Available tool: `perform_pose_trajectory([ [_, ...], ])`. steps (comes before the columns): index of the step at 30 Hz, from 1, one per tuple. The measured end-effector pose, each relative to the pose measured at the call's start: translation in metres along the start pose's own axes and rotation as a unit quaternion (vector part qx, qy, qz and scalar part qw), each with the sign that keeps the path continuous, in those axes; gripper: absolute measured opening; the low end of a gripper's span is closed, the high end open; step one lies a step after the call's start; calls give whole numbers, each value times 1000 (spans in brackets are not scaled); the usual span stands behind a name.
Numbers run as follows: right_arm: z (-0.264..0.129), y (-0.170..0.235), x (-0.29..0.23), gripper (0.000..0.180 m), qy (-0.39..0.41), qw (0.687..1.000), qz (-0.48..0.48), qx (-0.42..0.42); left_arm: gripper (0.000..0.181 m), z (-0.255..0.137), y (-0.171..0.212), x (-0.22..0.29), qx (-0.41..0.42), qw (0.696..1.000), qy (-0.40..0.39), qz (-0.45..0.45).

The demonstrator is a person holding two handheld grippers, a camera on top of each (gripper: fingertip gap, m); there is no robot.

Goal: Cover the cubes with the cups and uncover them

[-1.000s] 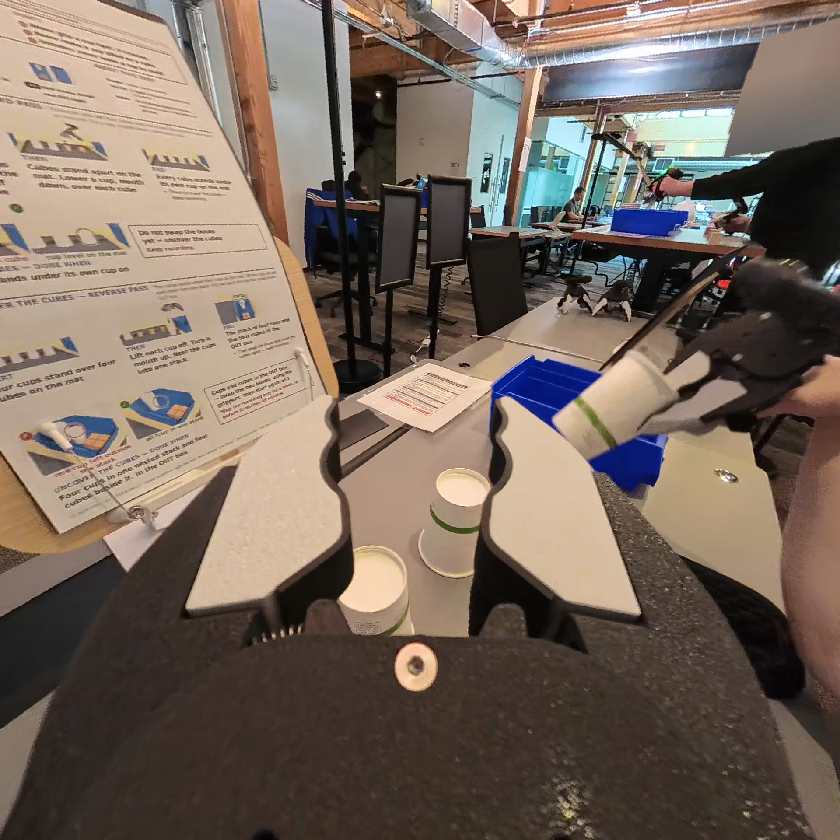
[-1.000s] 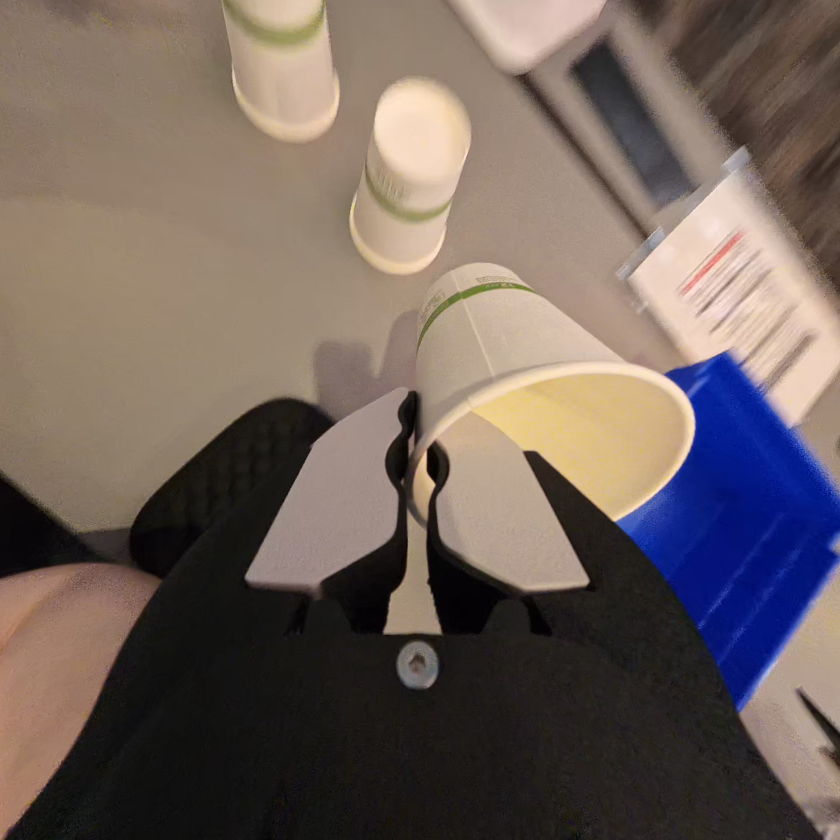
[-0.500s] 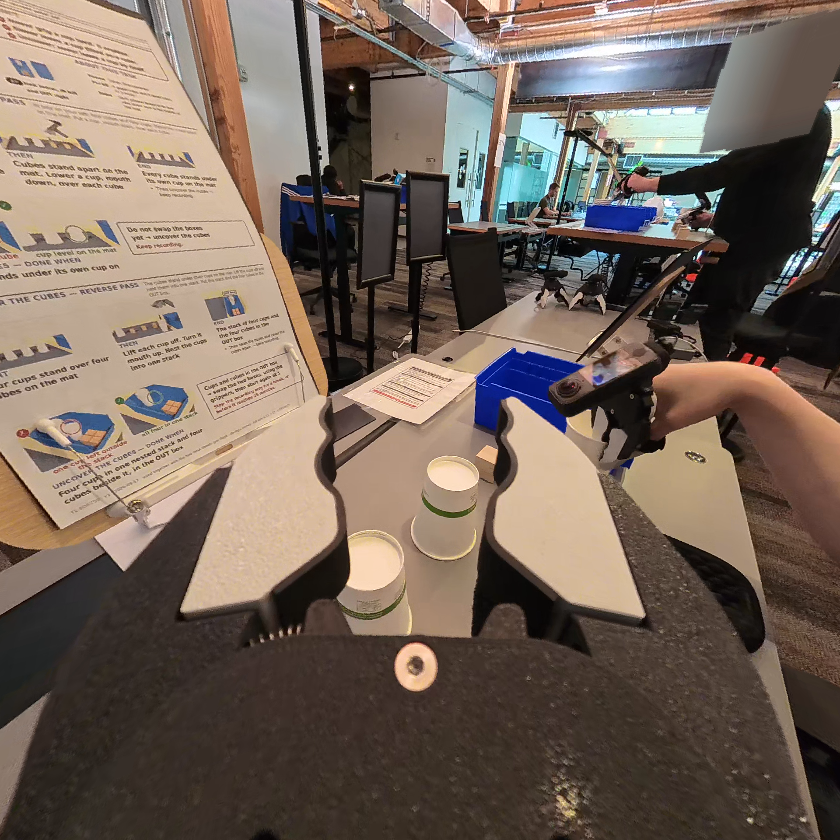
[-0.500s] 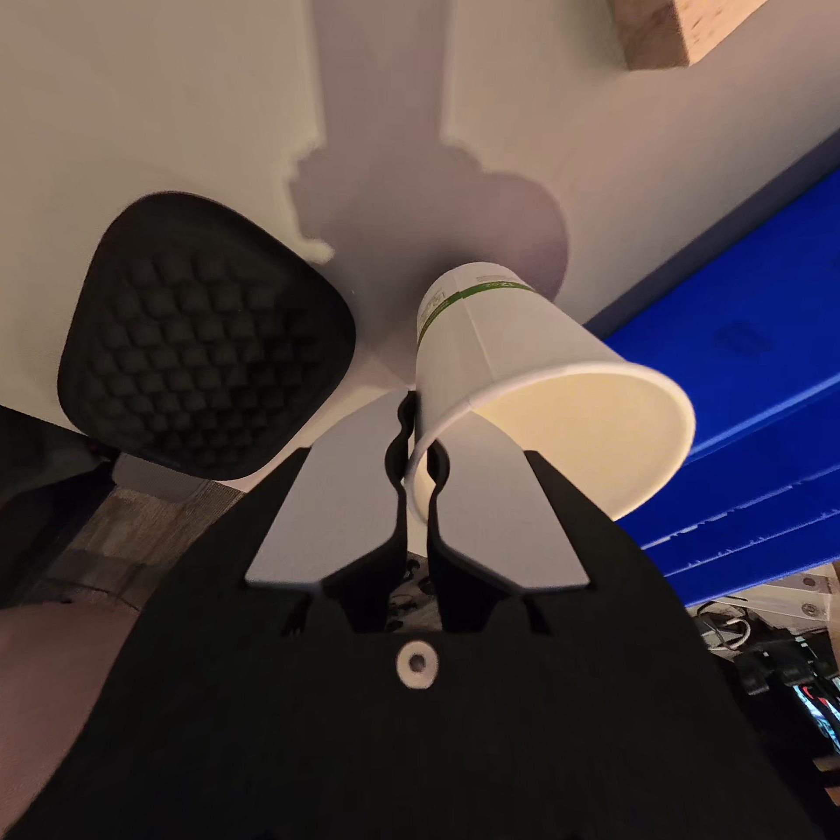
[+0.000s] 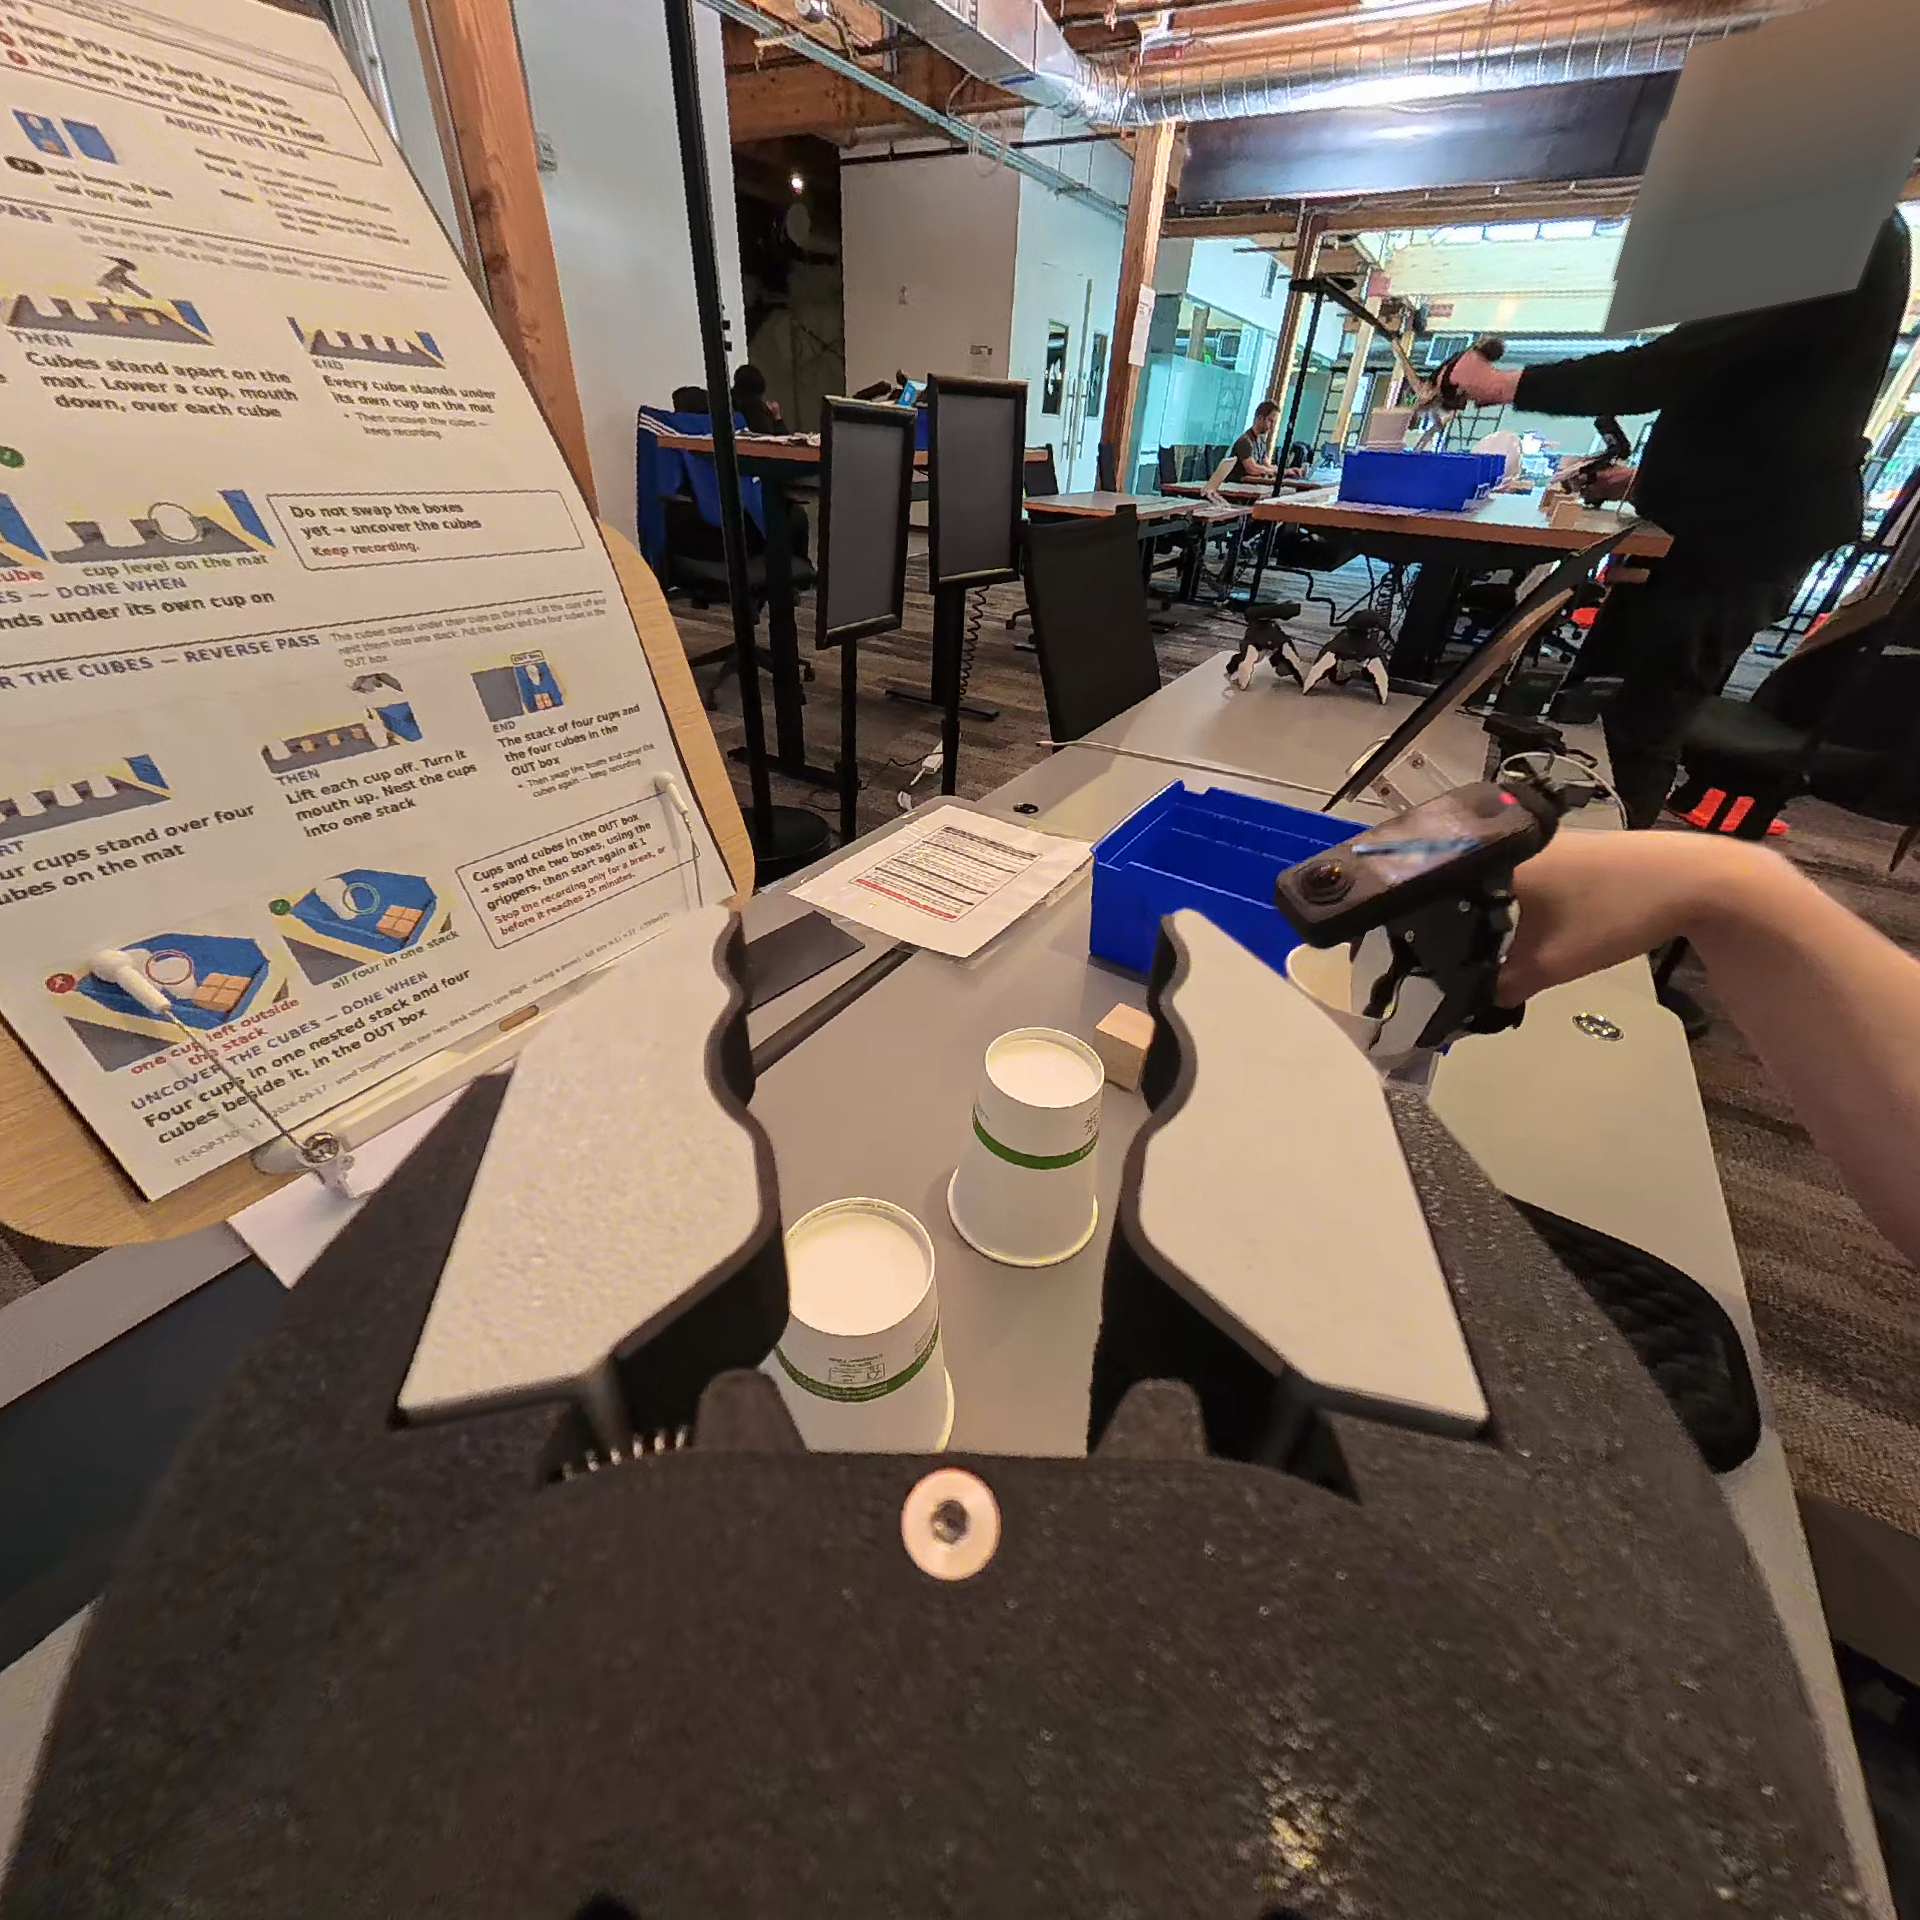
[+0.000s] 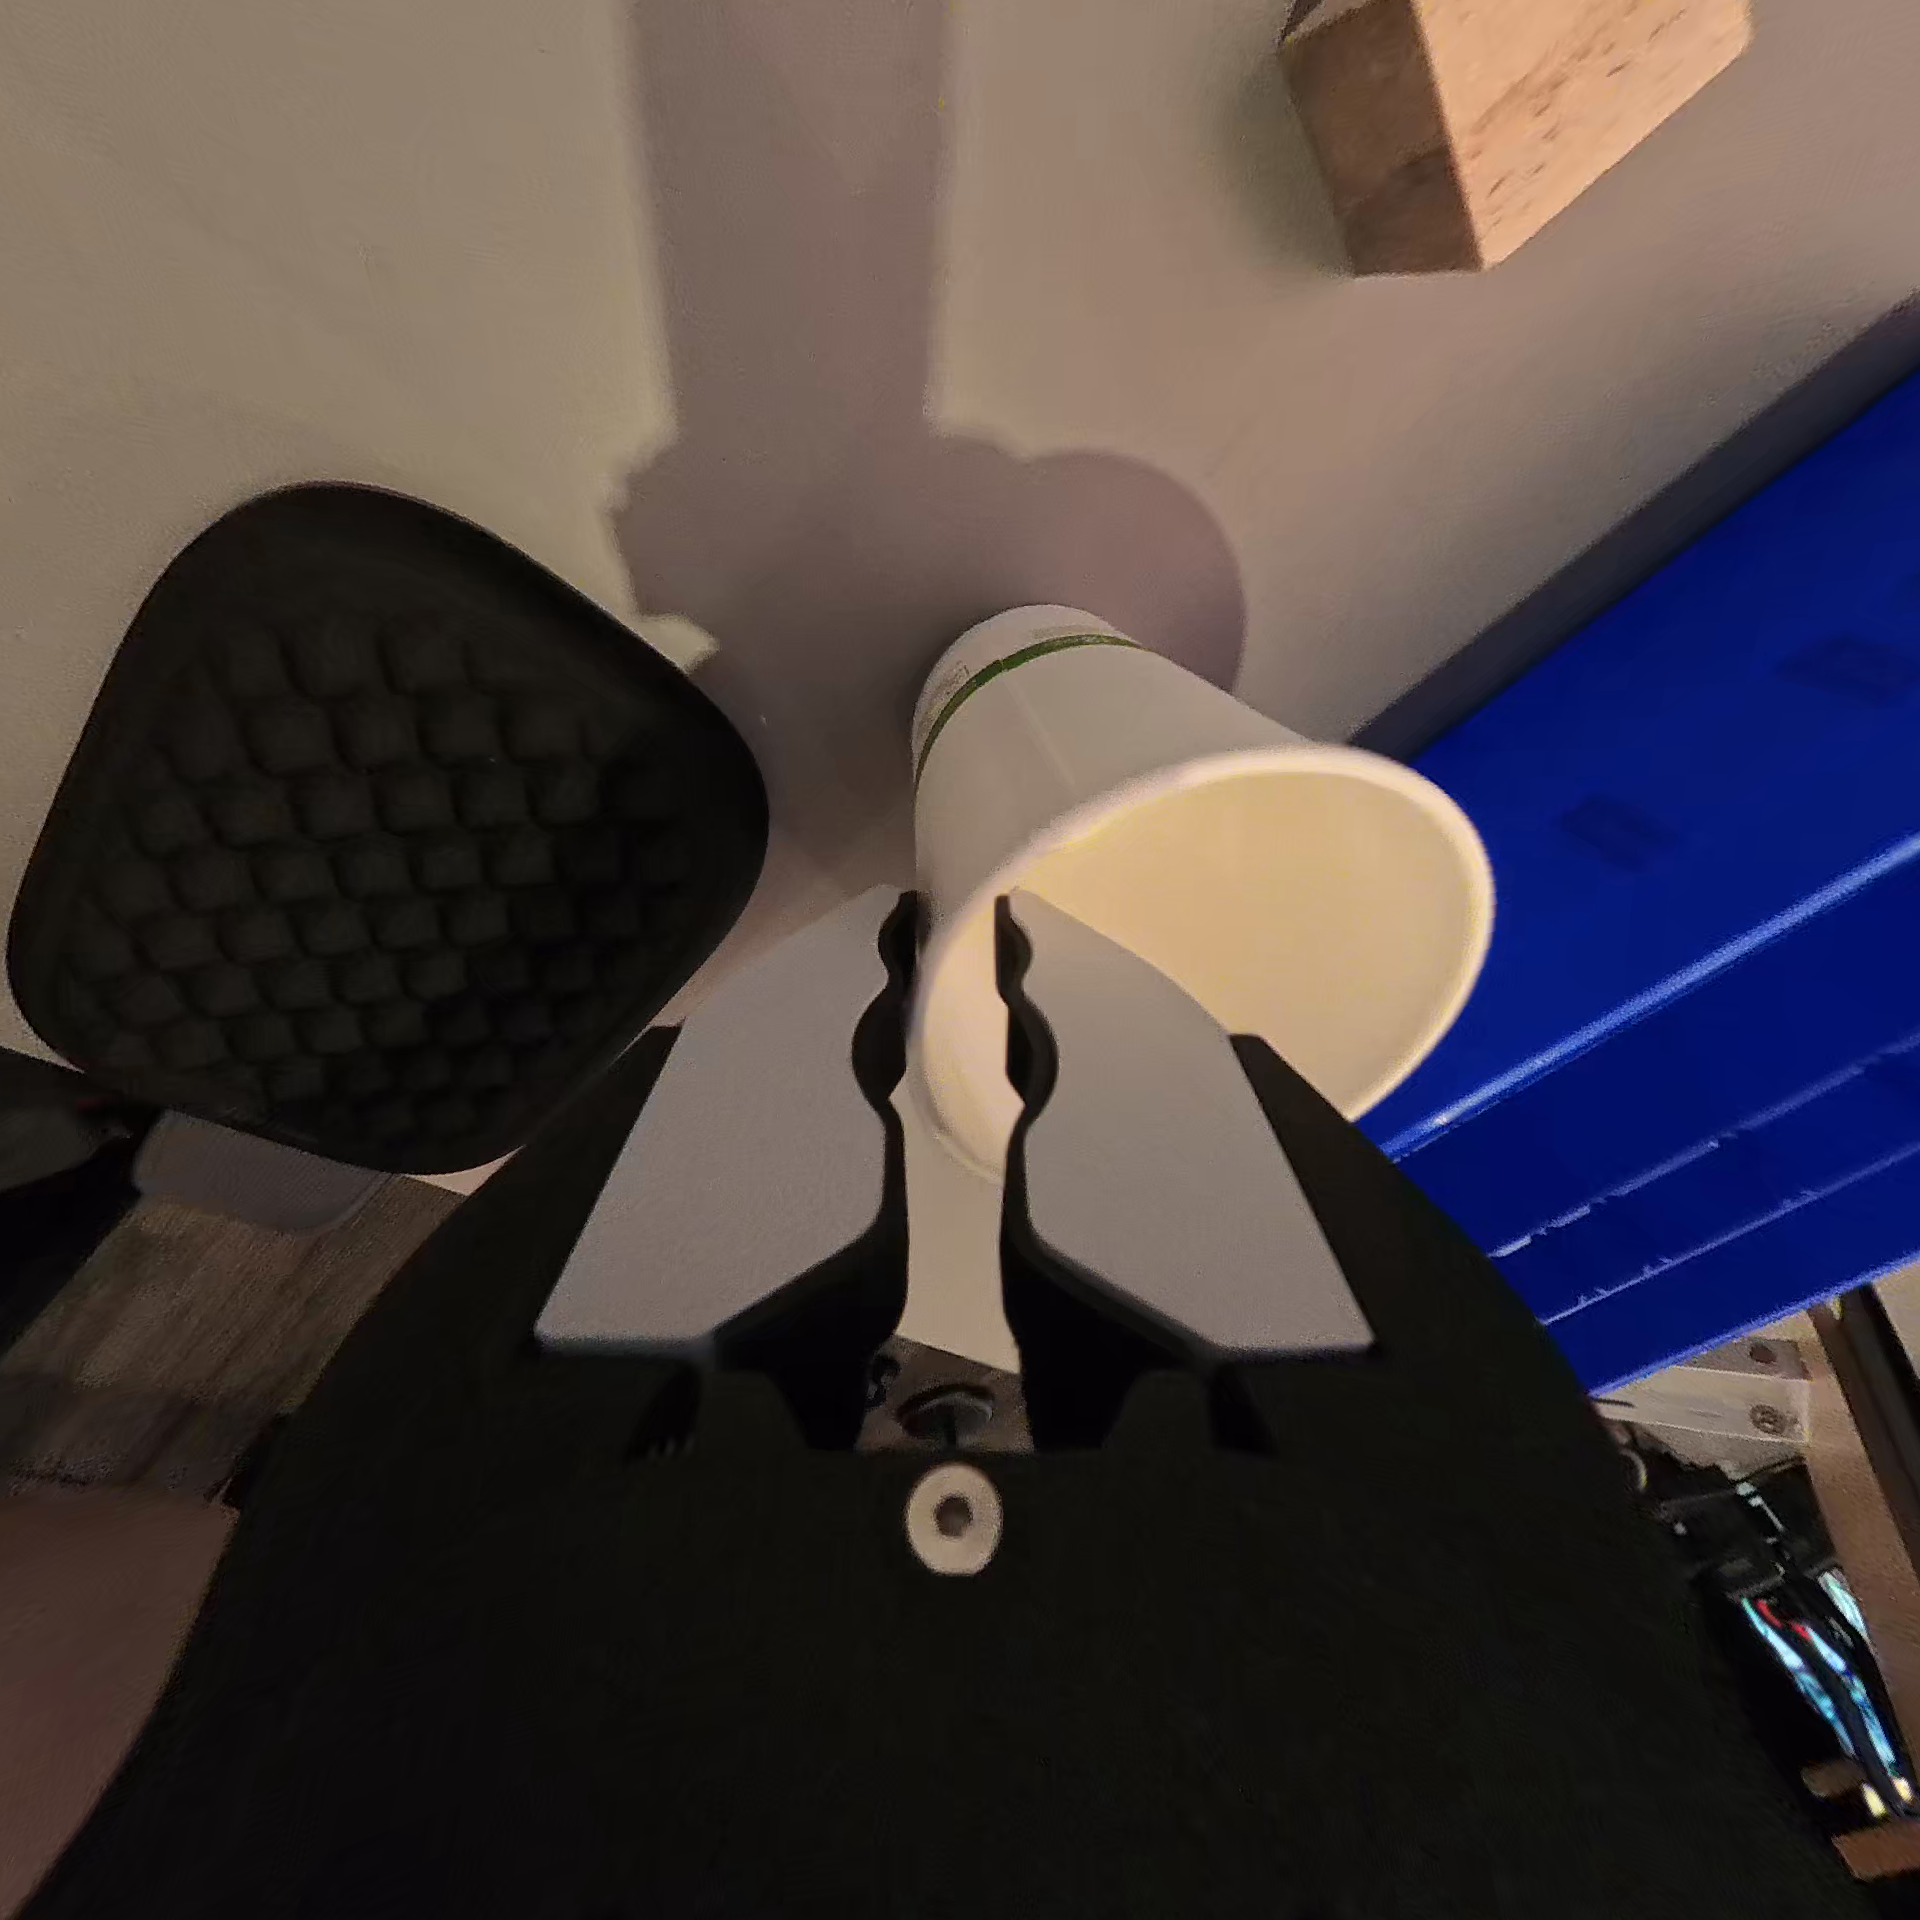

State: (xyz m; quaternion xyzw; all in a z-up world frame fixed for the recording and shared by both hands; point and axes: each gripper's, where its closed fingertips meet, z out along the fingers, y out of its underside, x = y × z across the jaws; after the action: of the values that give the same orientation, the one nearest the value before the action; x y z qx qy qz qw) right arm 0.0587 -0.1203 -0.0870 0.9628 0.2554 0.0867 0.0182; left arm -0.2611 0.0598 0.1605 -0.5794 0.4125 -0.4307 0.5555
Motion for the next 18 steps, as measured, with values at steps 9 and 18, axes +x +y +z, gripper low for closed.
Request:
perform_pose_trajectory([
  [9,-94,-10,0,46,165,952,27,255,88,79,54,50,-80,992,45,81],
  [18,-97,26,-31,58,171,903,85,385,91,140,163,65,-261,951,60,157],
])
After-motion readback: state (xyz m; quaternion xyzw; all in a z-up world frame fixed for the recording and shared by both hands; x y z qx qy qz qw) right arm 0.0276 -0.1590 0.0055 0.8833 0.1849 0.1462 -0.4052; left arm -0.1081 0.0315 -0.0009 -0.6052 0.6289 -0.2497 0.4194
